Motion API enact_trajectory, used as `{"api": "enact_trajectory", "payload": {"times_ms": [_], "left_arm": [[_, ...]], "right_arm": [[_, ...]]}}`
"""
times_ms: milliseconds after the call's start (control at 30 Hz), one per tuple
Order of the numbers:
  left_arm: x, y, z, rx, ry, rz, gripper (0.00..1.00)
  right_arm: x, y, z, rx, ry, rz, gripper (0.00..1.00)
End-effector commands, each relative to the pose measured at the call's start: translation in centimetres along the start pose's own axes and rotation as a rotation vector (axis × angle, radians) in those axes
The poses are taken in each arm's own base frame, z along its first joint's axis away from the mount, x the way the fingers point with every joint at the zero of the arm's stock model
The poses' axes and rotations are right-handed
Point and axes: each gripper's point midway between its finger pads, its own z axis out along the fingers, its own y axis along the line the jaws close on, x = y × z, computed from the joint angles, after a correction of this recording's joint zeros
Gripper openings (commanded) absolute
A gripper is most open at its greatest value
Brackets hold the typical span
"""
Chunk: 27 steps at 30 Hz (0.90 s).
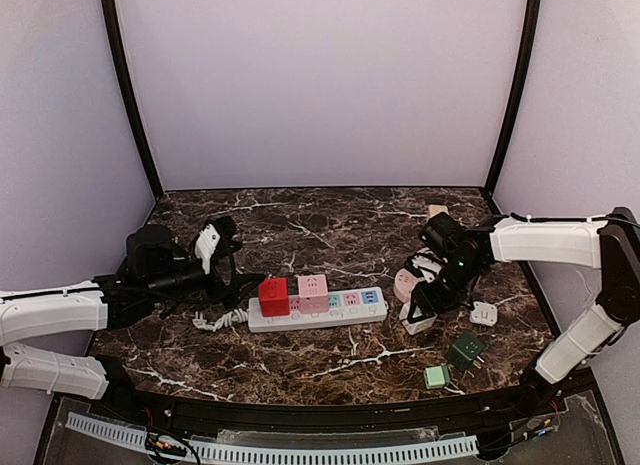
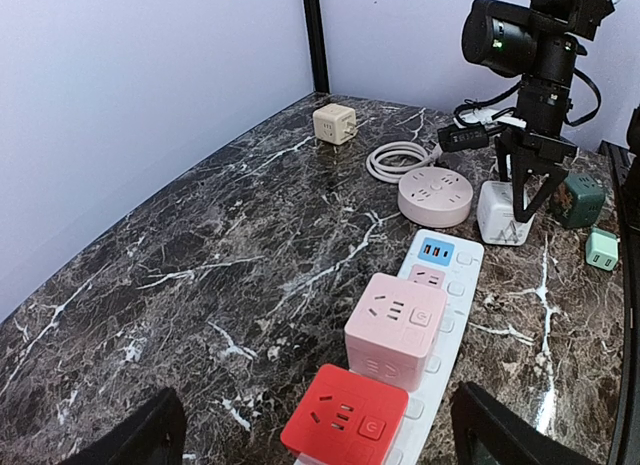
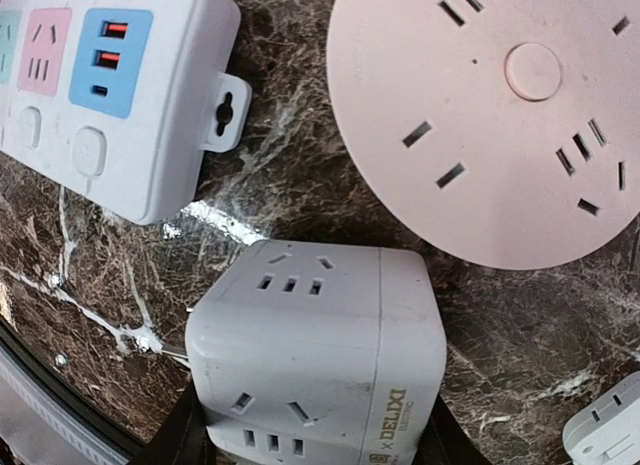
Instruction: Insert the plug
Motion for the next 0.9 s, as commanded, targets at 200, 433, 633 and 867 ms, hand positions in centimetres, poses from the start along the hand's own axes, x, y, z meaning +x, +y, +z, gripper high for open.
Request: {"api": "enact_trajectory", "payload": {"times_ms": [200, 433, 633, 867], "left_arm": [[-4.6, -0.8, 0.4, 0.065, -0.074, -0.144, 0.94], [-8.5, -5.7, 0.5, 0.376, -0.086, -0.154, 0.99], [-11.7, -6.2, 1.6, 0.386, -0.072, -0.189, 0.99], [-11.6, -4.1, 3.3, 0.225, -0.052, -0.211, 0.94]], "right_arm": [[-5.6, 8.8, -9.2, 0.076, -0.451, -0.509, 0.00], [-10.2, 19.2, -18.1, 0.192, -1.142, -1.138, 0.00], [-13.8, 23.5, -20.1, 0.242, -1.297, -1.268, 0.00], [-13.7, 25.9, -21.1, 0.213, -1.354, -1.283, 0.00]]}}
